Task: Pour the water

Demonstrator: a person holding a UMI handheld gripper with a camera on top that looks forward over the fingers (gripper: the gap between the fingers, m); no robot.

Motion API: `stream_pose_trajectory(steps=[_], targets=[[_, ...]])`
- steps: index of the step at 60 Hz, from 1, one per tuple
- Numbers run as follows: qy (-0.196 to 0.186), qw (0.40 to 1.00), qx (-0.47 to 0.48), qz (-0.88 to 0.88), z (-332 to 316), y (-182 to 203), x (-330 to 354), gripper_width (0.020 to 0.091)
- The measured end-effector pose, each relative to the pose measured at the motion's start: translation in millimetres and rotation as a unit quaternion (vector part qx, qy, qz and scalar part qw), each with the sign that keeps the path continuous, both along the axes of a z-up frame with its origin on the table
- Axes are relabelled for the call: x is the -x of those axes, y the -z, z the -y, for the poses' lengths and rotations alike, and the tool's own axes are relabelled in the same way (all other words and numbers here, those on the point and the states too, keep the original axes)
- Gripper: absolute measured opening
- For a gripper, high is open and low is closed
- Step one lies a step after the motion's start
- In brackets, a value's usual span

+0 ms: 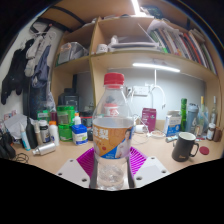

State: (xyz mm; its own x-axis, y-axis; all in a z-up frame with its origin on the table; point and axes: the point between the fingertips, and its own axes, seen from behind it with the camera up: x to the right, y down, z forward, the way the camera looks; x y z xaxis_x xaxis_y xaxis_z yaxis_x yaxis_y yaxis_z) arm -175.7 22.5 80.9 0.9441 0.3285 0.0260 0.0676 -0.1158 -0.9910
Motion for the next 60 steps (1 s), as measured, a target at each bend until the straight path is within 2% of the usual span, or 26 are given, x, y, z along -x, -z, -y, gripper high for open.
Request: stream_pose_trajectory(steps=[10,17,24,31,38,50,60], targets=[[-0.023,0.999,0.018,-0.037,-8.7,-9.0,-6.0,0.0428],[-0.027,0.989,0.040,-0.142,-21.9,-46.1,-26.2,0.0429],[-0.033,0.952,0.089,-0.291,-42.3,-74.0,-60.1,0.0426],[-0.045,0.885,0.168,-0.432,-58.3,-73.6,-82.6,0.0427],[-0.058,0.790,0.244,-0.559,-67.4,-71.3,-96.3,0.0426],[-0.094,0.624,0.303,-0.714,-74.0,-96.6,-100.5,0.0425],[-0.085,0.532,0.325,-0.777,-82.9,-106.4,-103.4,0.0424]])
